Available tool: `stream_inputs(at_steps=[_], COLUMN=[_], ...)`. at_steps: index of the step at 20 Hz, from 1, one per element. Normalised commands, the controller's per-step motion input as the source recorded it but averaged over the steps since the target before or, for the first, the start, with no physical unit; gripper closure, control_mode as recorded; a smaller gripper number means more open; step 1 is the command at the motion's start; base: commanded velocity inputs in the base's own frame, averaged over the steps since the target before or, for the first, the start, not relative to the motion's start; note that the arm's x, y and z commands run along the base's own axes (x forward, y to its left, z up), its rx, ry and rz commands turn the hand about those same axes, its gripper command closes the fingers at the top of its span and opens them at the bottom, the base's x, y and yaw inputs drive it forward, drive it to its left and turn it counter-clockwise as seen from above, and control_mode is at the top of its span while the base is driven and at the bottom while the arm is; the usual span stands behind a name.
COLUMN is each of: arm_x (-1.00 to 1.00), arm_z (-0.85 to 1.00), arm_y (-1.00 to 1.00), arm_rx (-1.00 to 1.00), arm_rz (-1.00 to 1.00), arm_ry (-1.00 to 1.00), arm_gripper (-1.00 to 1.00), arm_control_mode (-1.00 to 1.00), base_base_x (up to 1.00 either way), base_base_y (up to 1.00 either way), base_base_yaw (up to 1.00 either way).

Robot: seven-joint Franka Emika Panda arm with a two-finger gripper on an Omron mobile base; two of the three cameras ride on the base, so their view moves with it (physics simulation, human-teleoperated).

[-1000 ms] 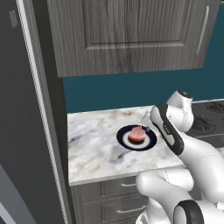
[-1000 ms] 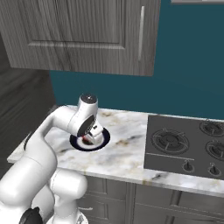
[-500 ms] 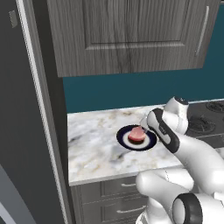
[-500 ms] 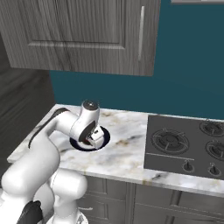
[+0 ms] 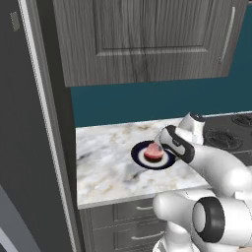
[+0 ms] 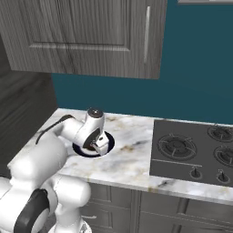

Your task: Place the steak on the counter behind the older steak on the same shelf of the fridge to maintain FIFO order. Close the fridge door when finished.

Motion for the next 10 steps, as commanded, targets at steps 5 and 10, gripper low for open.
stream_inputs(at_steps=[5,10], arm_x=[0.27,0.32], arm_z=[-0.16,-0.21], arm_y=[0.00,0.00], arm_rx=[0.00,0.00], arm_rz=[-0.01,0.00], arm_ry=[0.07,0.00], arm_gripper=[-1.00,-1.00], arm_control_mode=[-1.00,-1.00], base_base_x=[0.00,0.00], base_base_y=[0.00,0.00], base_base_yaw=[0.00,0.00])
